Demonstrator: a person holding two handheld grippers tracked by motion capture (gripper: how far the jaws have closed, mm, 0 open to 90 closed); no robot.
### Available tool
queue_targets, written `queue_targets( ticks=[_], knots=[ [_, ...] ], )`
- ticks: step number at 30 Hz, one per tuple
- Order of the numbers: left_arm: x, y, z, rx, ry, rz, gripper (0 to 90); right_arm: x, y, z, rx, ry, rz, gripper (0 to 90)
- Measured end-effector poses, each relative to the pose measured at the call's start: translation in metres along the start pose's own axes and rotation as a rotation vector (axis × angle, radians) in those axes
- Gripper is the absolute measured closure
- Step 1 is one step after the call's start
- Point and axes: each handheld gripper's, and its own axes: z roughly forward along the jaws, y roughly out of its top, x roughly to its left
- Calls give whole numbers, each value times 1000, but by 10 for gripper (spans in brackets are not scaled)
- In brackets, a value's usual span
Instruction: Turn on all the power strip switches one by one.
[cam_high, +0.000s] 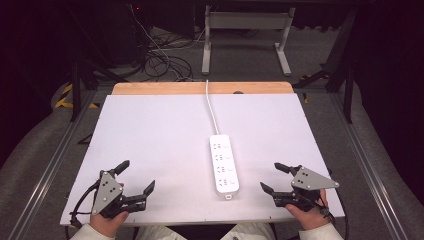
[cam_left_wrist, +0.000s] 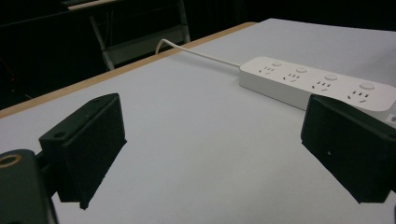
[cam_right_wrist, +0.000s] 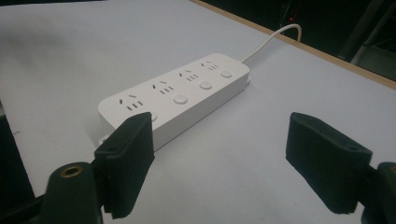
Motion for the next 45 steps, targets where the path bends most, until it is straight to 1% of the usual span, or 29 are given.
queue_targets(
  ticks=[2,3,7,10,11,12,13,14,16,17,22,25,26,27,28,29,30,31,32,33,35,36,38,40,42,45],
  knots=[
    [0,0,0,-5,-2,-5,70,0,0,0,-2,2,-1,250],
    [1,0,-1,-6,-3,-6,70,0,0,0,3,9,-1,270],
    [0,1,-2,-8,-2,-2,70,1,1,0,10,14,-7,289],
    [-1,1,-2,-5,4,12,70,2,2,1,11,11,-15,301],
    [-1,1,-2,-3,11,28,70,2,2,0,10,9,-20,309],
    [-1,1,-2,-3,11,28,70,2,2,0,10,9,-20,309],
    [-1,1,-3,-3,7,23,70,2,3,0,10,6,-21,328],
    [-1,1,-3,-3,2,15,70,2,3,-1,9,1,-25,327],
    [0,1,-3,-2,2,14,70,2,4,-1,7,0,-28,332],
    [0,1,-4,-4,1,2,70,3,4,-2,7,-3,-29,334],
    [0,1,-4,1,7,5,71,3,9,-3,12,-18,-43,382],
    [0,1,-3,3,9,11,71,3,12,-3,22,-18,-40,374],
    [0,1,-3,2,10,10,71,2,13,-2,31,-21,-39,342],
    [0,1,-3,2,12,10,71,1,14,-1,44,-11,-25,327],
    [0,1,-3,2,12,10,71,1,14,-1,44,-11,-25,327],
    [0,1,-3,1,13,9,71,-3,17,1,67,42,-3,368],
    [0,1,-4,1,12,8,71,-4,19,3,74,76,6,379],
    [0,1,-4,-1,13,8,72,-6,21,4,86,104,16,377],
    [0,1,-4,-1,13,8,72,-6,21,4,86,104,16,377],
    [0,1,-4,-3,16,11,72,-6,26,7,94,135,20,392],
    [0,1,-4,-4,16,11,72,-4,32,11,101,144,5,412],
    [0,2,-4,-4,17,17,71,-3,36,13,104,150,-8,422],
    [0,2,-4,-6,17,15,72,0,42,18,105,165,-32,431],
    [0,1,-4,-5,17,12,72,1,46,20,106,170,-37,431],
    [0,1,-4,-7,19,17,72,4,54,27,102,190,-52,436],
    [0,2,-5,-9,22,20,72,6,57,32,105,201,-57,435]
  ],
)
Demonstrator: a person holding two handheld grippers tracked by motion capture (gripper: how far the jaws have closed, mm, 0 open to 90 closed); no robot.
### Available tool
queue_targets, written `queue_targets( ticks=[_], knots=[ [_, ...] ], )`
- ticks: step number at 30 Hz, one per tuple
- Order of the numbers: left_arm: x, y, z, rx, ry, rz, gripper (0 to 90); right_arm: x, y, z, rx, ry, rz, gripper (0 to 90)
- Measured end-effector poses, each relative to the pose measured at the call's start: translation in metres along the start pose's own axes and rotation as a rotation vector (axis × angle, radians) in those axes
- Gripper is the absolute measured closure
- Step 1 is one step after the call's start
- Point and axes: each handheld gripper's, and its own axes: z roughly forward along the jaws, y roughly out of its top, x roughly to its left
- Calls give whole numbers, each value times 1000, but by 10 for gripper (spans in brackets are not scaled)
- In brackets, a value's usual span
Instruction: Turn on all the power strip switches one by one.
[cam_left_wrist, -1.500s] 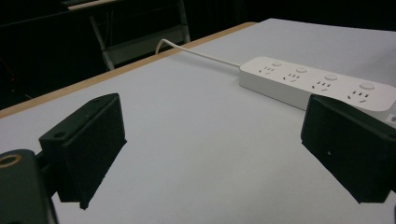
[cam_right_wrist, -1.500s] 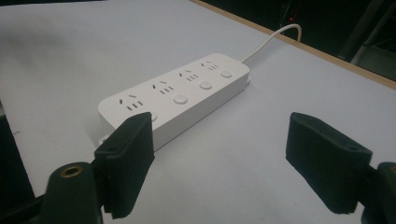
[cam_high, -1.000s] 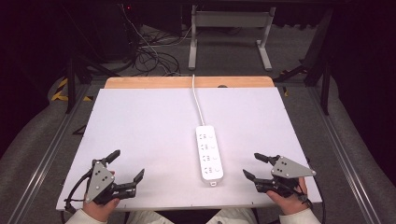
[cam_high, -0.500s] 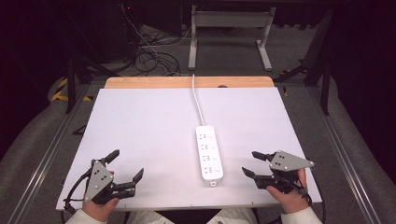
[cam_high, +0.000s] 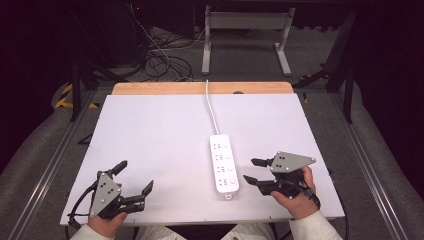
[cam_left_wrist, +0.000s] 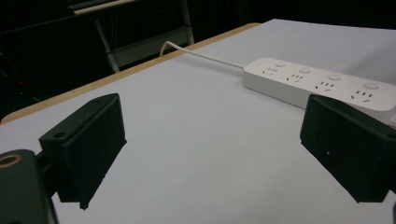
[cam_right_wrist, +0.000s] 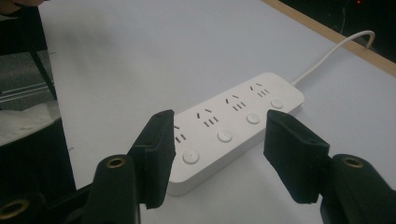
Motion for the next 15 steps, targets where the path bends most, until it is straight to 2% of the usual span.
queue_targets(
  ticks=[7,15],
  knots=[
    [-1,0,0,3,-1,0,72,2,14,13,3,40,-18,435],
    [-1,0,0,4,-2,0,72,3,24,28,8,89,-11,471]
  ],
)
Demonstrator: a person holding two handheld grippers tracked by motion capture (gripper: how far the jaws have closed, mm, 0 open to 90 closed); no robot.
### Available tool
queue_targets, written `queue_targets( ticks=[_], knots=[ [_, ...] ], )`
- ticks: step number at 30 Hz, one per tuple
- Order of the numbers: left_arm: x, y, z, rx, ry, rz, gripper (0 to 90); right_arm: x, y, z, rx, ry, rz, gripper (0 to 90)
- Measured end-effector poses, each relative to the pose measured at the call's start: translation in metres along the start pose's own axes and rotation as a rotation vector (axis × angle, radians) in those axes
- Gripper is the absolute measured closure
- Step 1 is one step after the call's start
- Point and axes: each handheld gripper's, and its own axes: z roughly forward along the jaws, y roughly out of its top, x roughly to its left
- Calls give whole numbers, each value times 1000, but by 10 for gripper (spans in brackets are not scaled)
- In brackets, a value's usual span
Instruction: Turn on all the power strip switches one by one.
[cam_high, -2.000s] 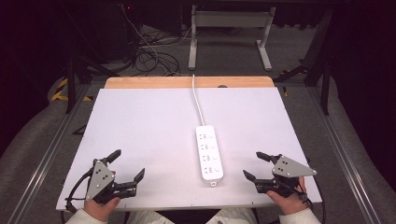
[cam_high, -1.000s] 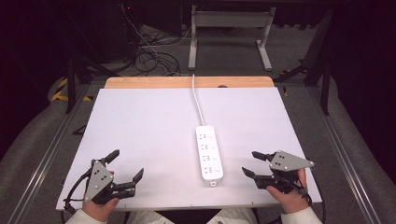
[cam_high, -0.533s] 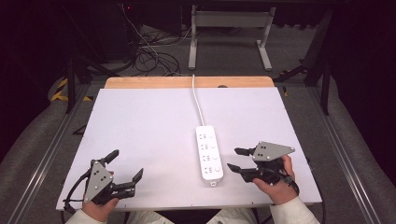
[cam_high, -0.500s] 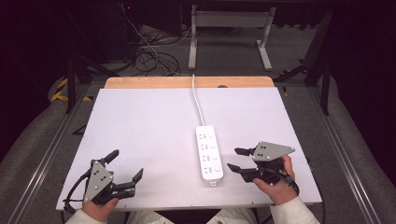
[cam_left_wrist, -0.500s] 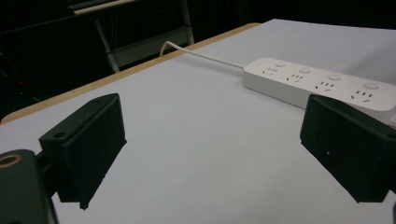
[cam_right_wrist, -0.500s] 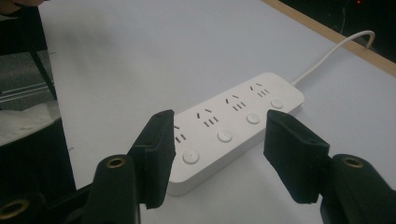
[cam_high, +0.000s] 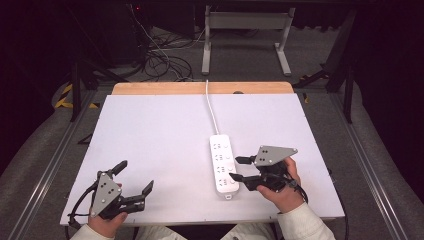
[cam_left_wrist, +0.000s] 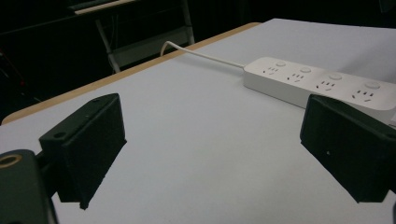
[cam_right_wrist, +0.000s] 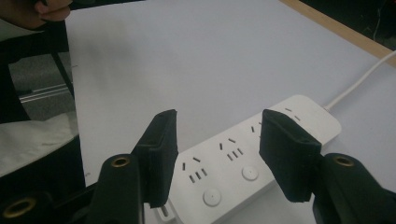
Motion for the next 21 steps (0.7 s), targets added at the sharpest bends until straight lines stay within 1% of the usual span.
queue_targets(
  ticks=[7,8,9,11,13,16,17,19,20,21],
  knots=[
    [0,0,0,-1,0,-1,72,1,7,9,1,26,0,489],
    [0,0,0,-1,0,-1,72,0,8,11,0,40,12,506],
    [0,0,0,-1,0,-1,72,0,9,11,-2,43,19,518],
    [0,0,0,-2,1,1,72,-1,10,12,-10,64,40,585],
    [0,0,0,-2,2,0,73,-1,11,12,0,72,52,662],
    [0,0,0,1,2,2,73,-1,14,12,23,95,53,730],
    [0,0,0,1,2,3,73,0,14,13,30,95,52,746],
    [0,0,0,1,2,3,73,2,15,14,53,77,39,789],
    [0,0,0,1,4,1,73,2,16,14,68,64,28,831],
    [0,0,0,1,4,1,73,2,17,15,81,61,34,900]
  ],
)
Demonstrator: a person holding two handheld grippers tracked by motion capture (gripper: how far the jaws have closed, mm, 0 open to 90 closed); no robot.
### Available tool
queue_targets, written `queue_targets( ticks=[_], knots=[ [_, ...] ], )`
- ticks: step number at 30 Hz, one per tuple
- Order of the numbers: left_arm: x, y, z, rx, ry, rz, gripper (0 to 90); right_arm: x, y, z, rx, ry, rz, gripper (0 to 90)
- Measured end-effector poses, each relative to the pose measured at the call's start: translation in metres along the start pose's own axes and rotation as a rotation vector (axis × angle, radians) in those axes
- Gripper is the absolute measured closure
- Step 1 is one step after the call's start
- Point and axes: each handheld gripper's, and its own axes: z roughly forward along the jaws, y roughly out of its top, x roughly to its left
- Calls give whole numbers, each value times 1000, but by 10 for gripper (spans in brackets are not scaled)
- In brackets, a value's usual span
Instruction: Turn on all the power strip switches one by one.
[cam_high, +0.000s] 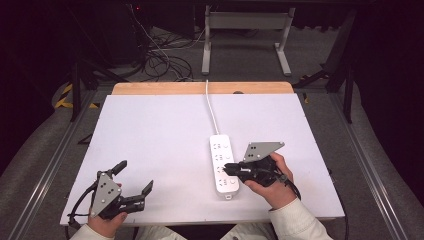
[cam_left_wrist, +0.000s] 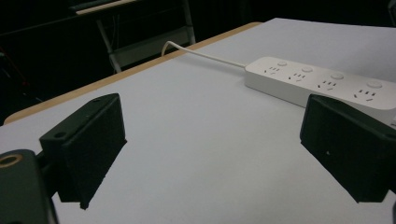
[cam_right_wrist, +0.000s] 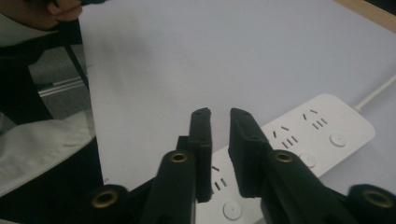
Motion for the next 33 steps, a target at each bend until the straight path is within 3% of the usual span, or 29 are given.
queue_targets(
  ticks=[8,12,13,14,22,33],
  knots=[
    [0,0,0,3,3,0,74,1,5,0,45,21,2,900],
    [0,0,0,5,3,-2,74,-2,6,7,147,7,21,900],
    [0,0,1,6,3,0,74,-2,6,7,147,7,21,900],
    [0,0,1,8,6,2,75,-5,6,13,206,1,44,900],
    [0,-1,1,9,5,-1,75,-7,2,28,295,3,35,900],
    [0,0,1,6,5,-1,75,-11,-6,43,403,-43,48,900]
  ],
)
